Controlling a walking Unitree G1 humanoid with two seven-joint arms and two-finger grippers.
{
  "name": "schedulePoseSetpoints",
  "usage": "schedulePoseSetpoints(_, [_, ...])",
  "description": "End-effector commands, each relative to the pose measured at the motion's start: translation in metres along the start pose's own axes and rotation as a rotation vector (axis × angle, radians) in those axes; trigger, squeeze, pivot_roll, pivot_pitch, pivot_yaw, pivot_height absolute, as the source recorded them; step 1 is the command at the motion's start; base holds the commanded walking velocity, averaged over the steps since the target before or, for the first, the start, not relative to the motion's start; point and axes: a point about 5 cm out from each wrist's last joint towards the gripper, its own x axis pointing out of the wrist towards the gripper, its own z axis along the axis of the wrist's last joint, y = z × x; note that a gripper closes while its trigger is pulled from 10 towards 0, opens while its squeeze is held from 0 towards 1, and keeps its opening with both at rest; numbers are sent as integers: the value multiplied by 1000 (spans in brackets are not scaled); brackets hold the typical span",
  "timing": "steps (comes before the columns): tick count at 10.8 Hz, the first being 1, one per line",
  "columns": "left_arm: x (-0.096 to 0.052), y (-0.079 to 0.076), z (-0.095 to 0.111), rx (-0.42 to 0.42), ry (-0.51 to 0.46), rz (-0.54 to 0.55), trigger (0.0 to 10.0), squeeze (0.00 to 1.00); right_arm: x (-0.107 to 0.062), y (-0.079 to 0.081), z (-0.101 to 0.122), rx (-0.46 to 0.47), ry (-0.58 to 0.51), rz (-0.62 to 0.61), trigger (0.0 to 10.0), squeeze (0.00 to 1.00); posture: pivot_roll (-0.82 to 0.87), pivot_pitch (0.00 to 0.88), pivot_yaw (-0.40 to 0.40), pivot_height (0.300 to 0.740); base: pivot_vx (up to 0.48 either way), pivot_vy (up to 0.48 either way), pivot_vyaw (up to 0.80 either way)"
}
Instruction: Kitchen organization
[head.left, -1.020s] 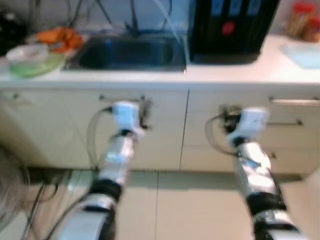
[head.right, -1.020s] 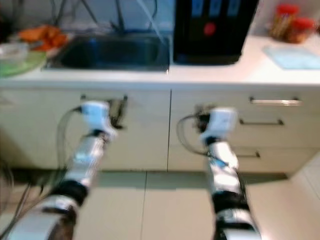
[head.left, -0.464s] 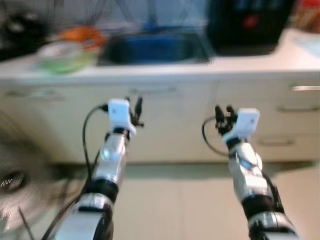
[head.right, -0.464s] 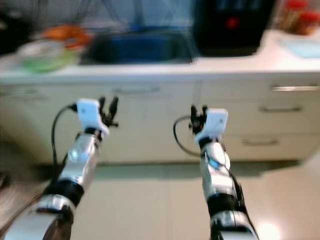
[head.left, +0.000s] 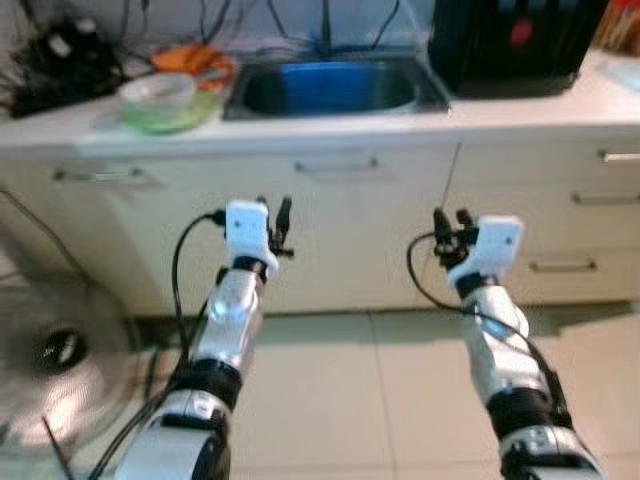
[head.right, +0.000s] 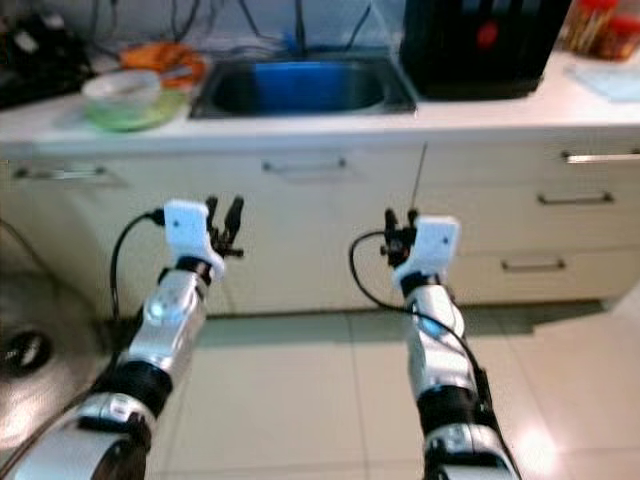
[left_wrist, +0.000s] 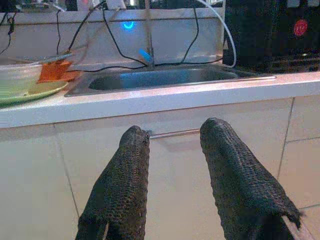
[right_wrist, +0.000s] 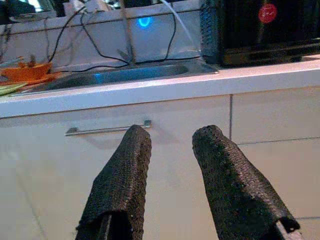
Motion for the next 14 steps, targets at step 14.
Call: schedulePoseSetpoints(14, [0, 2, 6, 19, -21, 2, 10000, 0, 5, 9, 5, 1, -13, 61, 10000, 0, 11, 17, 74, 740, 248, 0, 171])
